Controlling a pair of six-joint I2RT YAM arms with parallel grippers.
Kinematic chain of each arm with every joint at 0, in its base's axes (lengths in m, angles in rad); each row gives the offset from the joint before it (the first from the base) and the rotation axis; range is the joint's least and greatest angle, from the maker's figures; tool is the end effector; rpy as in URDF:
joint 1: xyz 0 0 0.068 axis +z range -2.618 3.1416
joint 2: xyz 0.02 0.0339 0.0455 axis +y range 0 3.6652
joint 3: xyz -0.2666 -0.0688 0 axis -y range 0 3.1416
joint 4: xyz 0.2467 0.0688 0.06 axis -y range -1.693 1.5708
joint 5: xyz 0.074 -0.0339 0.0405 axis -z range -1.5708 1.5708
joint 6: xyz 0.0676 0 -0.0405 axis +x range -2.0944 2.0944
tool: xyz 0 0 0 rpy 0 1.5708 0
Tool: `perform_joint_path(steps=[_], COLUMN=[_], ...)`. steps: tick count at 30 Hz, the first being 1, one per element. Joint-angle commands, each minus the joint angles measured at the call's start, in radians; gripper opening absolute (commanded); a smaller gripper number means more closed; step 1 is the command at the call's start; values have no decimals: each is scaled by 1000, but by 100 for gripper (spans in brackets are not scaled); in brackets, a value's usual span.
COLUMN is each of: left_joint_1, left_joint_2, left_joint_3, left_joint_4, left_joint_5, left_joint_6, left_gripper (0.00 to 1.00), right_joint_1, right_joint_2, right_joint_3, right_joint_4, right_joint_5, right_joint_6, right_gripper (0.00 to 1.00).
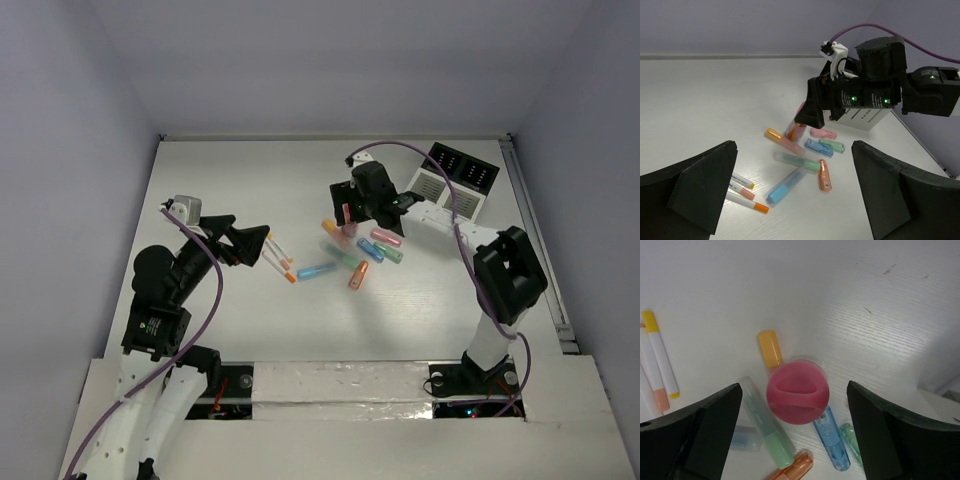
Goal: Sort the stationery into containers
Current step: Pick up the stationery from the center of the board, then place the stationery in the storage box.
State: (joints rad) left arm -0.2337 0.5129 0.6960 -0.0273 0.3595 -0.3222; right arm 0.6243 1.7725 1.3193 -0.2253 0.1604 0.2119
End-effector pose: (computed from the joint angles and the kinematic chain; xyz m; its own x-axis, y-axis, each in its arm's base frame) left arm 0.1453 -0.0590 0.3695 -0.0325 -0.2970 -0.9543 0.5741 0.7760 -0.2610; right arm 0.3560 0.2432 0.2323 -0.5980 -0.1749 -0.7822 -0.3584 0.9313 0.0657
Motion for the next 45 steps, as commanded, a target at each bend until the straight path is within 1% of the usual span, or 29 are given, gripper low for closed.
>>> perform_joint_path(steps=[1, 3, 6, 7, 9, 10, 11, 12, 16, 18, 19, 22, 30, 33, 37, 41, 45], left_joint_1=[5, 5, 5, 5, 5, 5, 5, 5, 5, 5, 5, 5, 5, -4, -4, -4, -4], left_joint_2=[-11, -11, -13, -11, -10, -8, -8, -7, -4, -5, -5, -11, -8, -2, 4, 9, 12], left_joint_3=[-3, -3, -3, -3, -4, -4, -4, -4, -4, -4, -4, -4, -3, -3, -3, -3, -4], left_joint_4=[52, 52, 53, 55, 55, 56, 56, 58, 61, 61, 58, 58, 58, 58, 56, 55, 58], left_joint_5=[13, 13, 12, 13, 15, 16, 16, 18, 21, 21, 18, 15, 15, 10, 9, 9, 15], left_joint_6=[9, 11, 11, 11, 9, 8, 8, 8, 6, 9, 11, 11, 14, 17, 17, 14, 14], left_gripper=[99, 99, 99, 99, 99, 99, 99, 99, 99, 99, 99, 99, 99, 99, 99, 99, 99], right_joint_1=[9, 9, 9, 9, 9, 9, 9, 9, 9, 9, 9, -23, -221, -285, -363, -420, -454], right_joint_2=[10, 21, 21, 19, 13, 10, 7, 4, -42, -64, -86, -120, -179, -162, -114, -104, -82], right_joint_3=[55, 60, 58, 57, 58, 60, 63, 67, 110, 161, 179, 234, 299, 337, 373, 351, 366], right_joint_4=[11, 7, 9, 12, 11, 11, 9, 10, 21, 20, 20, 21, 4, -11, -48, -29, -35], right_joint_5=[47, 51, 51, 51, 51, 48, 47, 48, 79, 131, 190, 246, 248, 266, 248, 211, 191], right_joint_6=[-14, -12, -11, -11, -11, -11, -11, -11, -23, -57, -72, -123, -140, -147, -126, -102, -109], right_gripper=[85, 81, 69, 59, 49, 41, 37, 34, 33, 30, 28, 27, 27, 27, 27, 27, 26])
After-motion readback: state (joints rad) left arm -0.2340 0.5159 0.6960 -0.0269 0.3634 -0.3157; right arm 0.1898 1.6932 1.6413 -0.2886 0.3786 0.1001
